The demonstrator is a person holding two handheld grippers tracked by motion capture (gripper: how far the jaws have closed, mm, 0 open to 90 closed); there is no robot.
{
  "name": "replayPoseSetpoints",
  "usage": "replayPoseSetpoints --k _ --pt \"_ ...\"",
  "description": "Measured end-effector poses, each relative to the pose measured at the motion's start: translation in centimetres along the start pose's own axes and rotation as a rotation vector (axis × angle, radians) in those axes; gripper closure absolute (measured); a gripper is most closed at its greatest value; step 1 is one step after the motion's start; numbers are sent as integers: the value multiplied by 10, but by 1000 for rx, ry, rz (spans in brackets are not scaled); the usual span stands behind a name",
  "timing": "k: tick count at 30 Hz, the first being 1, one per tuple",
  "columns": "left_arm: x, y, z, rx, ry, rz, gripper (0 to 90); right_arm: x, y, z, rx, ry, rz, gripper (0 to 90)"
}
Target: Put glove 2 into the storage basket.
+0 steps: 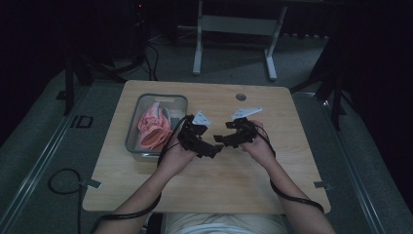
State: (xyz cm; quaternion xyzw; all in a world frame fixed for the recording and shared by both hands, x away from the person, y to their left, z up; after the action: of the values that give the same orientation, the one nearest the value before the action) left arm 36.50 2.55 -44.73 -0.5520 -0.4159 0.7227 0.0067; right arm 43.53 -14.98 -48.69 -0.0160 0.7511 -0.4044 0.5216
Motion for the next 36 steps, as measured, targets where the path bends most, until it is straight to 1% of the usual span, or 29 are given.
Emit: replayPoseSetpoints --k 2,3,4,5,6,9,11,13,15,18,21,23,24,26,28,29,30,31,32,33,34,36 --pt "4 6 5 11 12 -14 29 7 -1 0 11 -18 22 179" --pt "6 9 7 21 22 -4 30 11 -2 0 19 -30 31 180" --pt "8 13 10 32 33 -4 30 15 -3 0 20 -33 37 179" --pt "10 16 12 31 43 -29 29 19 -3 1 15 -31 38 179" --pt "13 20 14 26 57 -42 30 23 -3 1 14 -28 33 179" --pt "19 29 18 50 69 -63 29 35 -3 3 21 -30 11 178" --pt "23 33 22 57 86 -70 29 41 -3 4 25 -28 5 178" --pt "26 37 25 71 91 -78 29 47 -3 6 19 -27 1 178" --pt "28 40 27 72 100 -81 29 54 -2 6 19 -26 -7 176" --pt "33 44 29 86 86 -74 29 64 -2 7 13 -28 -11 167" --pt "40 49 31 94 83 -65 29 72 -4 7 14 -41 -3 154" --pt "40 49 31 94 83 -65 30 74 -5 7 11 -40 -1 154" --pt "49 54 32 96 81 -66 29 79 -6 8 14 -37 3 149" --pt "53 56 33 101 86 -75 30 84 -7 10 34 -41 5 149" --pt "53 56 33 101 86 -75 30 86 -7 10 34 -39 5 149" --pt "61 59 34 110 79 -82 30 91 -7 11 42 -38 7 148" --pt "61 59 34 110 79 -82 30 91 -7 11 42 -38 7 148" --pt "63 60 33 115 77 -79 30 95 -7 13 42 -36 9 146" --pt "67 61 33 132 64 -64 30 97 -7 13 44 -34 10 145" --pt "67 61 33 132 64 -64 29 97 -7 13 44 -34 10 145" --pt "68 61 33 137 57 -57 29 101 -7 15 50 -34 11 143" --pt "72 62 33 132 56 -60 29 104 -5 17 55 -30 4 141"
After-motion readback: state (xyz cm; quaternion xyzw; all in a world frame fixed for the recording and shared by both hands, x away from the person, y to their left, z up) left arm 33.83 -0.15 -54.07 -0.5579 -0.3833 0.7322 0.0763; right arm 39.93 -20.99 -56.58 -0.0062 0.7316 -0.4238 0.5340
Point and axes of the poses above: each handheld gripper's, and its own axes: y roughly forward along the jaws, x roughly out of its underside, z roughly to its right, the point moved 2 cm from there along y, roughly forward along the jaws, and after that the axes turned 3 degrees about y, right-handed, at the moved point
